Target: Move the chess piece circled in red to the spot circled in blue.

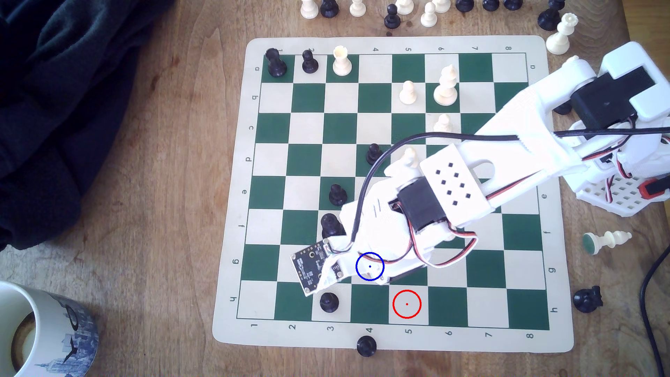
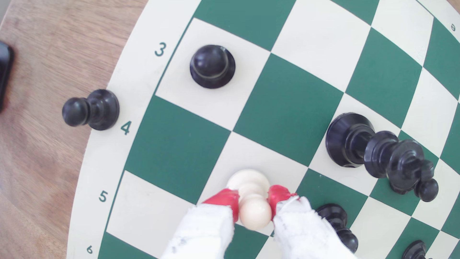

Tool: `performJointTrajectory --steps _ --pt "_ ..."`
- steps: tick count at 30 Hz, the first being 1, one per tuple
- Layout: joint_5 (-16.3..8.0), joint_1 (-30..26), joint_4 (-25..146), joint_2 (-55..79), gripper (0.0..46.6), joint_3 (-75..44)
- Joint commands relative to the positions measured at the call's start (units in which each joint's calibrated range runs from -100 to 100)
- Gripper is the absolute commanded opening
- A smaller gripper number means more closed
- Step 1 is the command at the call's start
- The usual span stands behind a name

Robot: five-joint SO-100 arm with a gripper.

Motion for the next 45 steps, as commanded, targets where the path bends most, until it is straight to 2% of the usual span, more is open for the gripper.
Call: performJointTrajectory --steps 1,9,12,16,27,34,38,42,44,45 --pt "0.3 0.3 -0.9 -0.7 2.1 -3.9" --pt "0.5 0.5 -1.2 0.1 3.9 -4.0" --pt "0.5 0.5 -1.2 -0.1 11.6 -4.0" --pt "0.5 0.3 -0.7 -3.2 16.5 -3.4" --pt "0.1 -0.1 5.9 -18.8 17.5 -0.4" --pt "0.1 1.2 5.9 -37.3 20.4 17.9" --pt "0.1 0.7 9.7 -46.7 20.0 27.4" --pt "0.3 2.7 10.6 -55.4 18.9 34.9" --pt "0.4 5.6 9.8 -62.5 15.6 40.7" --pt "0.8 6.7 9.7 -64.3 9.7 42.4"
